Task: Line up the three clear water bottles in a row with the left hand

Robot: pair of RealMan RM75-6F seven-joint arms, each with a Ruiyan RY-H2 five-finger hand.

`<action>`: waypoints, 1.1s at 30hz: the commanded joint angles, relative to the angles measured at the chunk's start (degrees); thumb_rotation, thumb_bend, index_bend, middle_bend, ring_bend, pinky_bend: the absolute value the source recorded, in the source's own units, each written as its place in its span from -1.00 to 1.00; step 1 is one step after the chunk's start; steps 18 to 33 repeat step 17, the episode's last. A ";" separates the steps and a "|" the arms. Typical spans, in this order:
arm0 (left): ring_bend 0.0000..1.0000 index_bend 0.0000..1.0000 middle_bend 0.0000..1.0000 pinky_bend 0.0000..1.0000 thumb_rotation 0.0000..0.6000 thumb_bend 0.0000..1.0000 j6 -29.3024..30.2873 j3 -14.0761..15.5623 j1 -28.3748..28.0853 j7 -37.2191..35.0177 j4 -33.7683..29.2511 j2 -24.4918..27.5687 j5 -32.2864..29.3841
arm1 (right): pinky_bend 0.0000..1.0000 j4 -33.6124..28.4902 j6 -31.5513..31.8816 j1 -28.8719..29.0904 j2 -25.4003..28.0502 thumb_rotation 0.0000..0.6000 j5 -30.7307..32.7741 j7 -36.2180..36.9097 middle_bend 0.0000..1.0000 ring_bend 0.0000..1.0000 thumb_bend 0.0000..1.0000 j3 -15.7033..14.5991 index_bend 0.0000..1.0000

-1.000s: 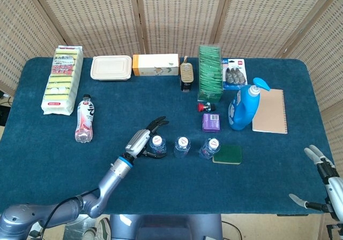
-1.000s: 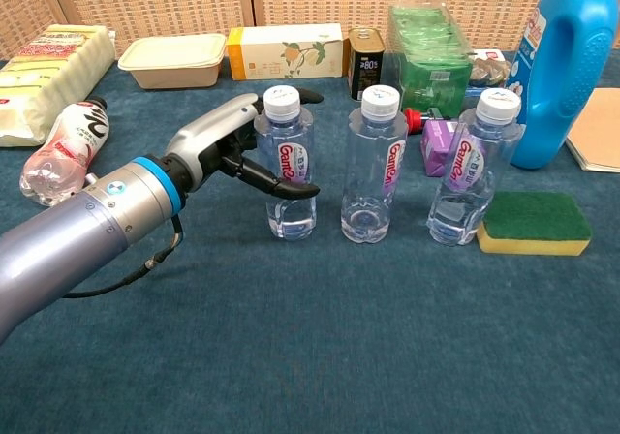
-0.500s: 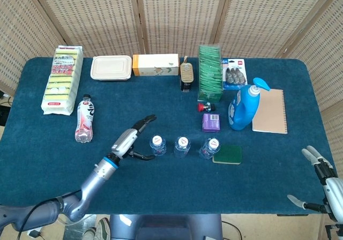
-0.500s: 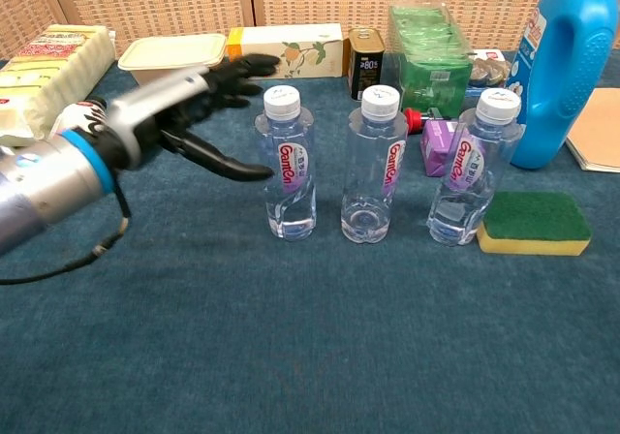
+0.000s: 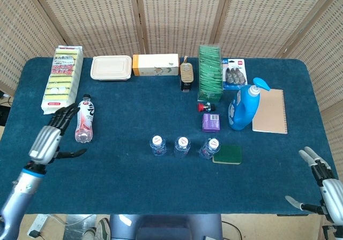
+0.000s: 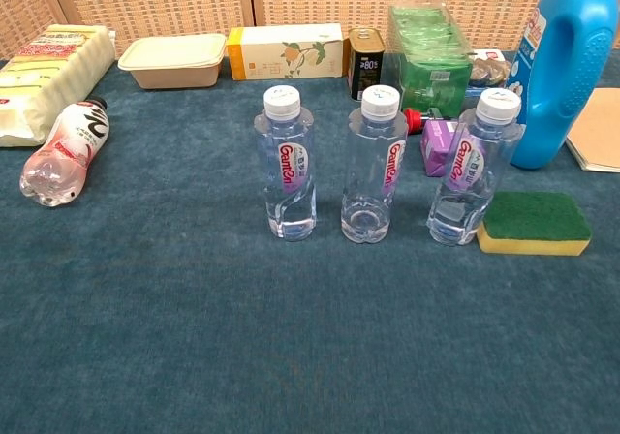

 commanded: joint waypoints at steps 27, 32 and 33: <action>-1.00 -1.00 -1.00 -1.00 1.00 -0.79 12.17 10.40 18.81 0.92 2.70 8.33 3.52 | -1.00 2.81 5.80 -2.45 -6.98 1.00 8.41 -21.02 -1.00 -1.00 -0.96 6.64 -0.78; -1.00 -1.00 -1.00 -1.00 1.00 -0.79 12.17 10.40 18.81 0.92 2.70 8.33 3.52 | -1.00 2.81 5.80 -2.45 -6.98 1.00 8.41 -21.02 -1.00 -1.00 -0.96 6.64 -0.78; -1.00 -1.00 -1.00 -1.00 1.00 -0.79 12.17 10.40 18.81 0.92 2.70 8.33 3.52 | -1.00 2.81 5.80 -2.45 -6.98 1.00 8.41 -21.02 -1.00 -1.00 -0.96 6.64 -0.78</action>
